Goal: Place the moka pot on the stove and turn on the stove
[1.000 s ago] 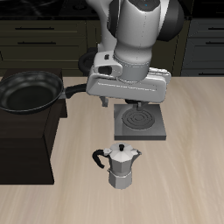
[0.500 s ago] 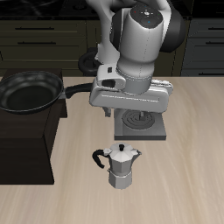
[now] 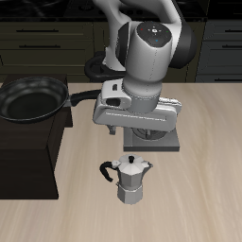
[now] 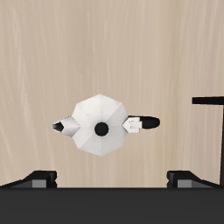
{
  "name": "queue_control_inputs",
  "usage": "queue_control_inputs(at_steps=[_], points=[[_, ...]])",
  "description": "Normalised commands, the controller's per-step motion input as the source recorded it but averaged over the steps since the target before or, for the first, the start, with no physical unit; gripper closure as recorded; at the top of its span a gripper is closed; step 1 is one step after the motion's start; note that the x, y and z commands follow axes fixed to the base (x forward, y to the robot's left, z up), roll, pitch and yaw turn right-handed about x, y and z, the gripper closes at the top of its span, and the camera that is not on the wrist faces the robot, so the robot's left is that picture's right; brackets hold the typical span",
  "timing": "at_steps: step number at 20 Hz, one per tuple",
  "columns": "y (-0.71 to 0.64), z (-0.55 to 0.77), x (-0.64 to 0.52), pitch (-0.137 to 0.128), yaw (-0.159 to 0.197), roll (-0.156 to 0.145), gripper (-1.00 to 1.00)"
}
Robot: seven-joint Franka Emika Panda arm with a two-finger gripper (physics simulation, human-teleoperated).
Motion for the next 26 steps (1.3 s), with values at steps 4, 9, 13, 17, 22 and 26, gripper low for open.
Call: queue_control_inputs(at_steps=[4,9,13,17,22,26], points=[[-0.02,-0.07,0.01,0.011,-0.012,-0.006,-1.00],[0.15,-0.19,-0.05,0.003,0.017,0.038,-1.00],[0.05,-0.20,0.02,0.004,0.020,0.005,-1.00],[0.05,-0.25,0.03,-0.003,0.076,0.002,-1.00],[-0.02,-0.23,0.00,0.014,0.017,0.002,-1.00],[-0.05,-0.22,-0.01,0.005,0.017,0.000,-1.00]])
